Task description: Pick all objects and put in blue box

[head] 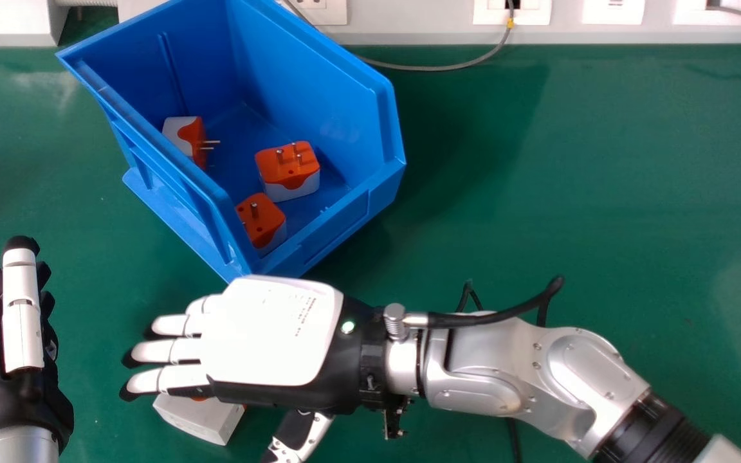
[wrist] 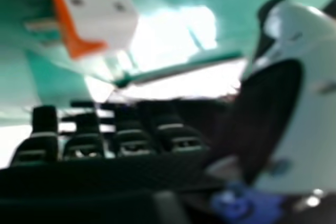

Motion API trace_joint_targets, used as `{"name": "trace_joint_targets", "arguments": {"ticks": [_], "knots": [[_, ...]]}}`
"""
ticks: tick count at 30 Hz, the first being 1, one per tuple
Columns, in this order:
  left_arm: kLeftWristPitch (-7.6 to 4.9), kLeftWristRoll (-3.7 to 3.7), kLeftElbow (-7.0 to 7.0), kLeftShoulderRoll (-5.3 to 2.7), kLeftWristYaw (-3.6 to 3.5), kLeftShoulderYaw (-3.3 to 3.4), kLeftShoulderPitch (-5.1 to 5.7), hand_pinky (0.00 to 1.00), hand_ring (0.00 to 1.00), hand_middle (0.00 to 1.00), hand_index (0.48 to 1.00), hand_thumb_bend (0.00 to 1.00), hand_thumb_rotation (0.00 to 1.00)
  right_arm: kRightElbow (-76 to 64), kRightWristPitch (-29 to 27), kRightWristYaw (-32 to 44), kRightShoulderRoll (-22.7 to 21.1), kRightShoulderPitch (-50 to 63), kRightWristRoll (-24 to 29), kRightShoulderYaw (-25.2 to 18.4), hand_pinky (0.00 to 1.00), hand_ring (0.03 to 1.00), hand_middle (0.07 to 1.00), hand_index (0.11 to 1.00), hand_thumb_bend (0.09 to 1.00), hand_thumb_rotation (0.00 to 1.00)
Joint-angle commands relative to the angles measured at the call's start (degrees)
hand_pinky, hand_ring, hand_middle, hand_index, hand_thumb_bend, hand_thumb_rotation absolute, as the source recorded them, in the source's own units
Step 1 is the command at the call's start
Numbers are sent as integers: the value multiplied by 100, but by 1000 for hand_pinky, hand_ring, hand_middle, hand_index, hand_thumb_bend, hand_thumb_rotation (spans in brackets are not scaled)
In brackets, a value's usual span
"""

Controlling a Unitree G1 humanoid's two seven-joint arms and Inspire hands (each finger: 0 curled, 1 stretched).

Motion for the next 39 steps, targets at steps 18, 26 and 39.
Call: {"name": "trace_joint_targets", "arguments": {"ticks": [18,26,39], "knots": [[183,98,-433,-32,102,-152,36,987,978,970,971,280,903,907,366,447,561,-1197,-222,629,1000,1000,1000,1000,470,521],[219,156,-444,-74,187,-270,-43,993,976,964,973,287,905,1358,528,246,789,-1397,-438,829,1000,1000,1000,1000,495,530],[261,292,-410,-186,257,-420,-191,1000,977,970,976,281,915,2056,579,-288,1041,-1806,-835,1210,1000,1000,1000,1000,504,559]]}}
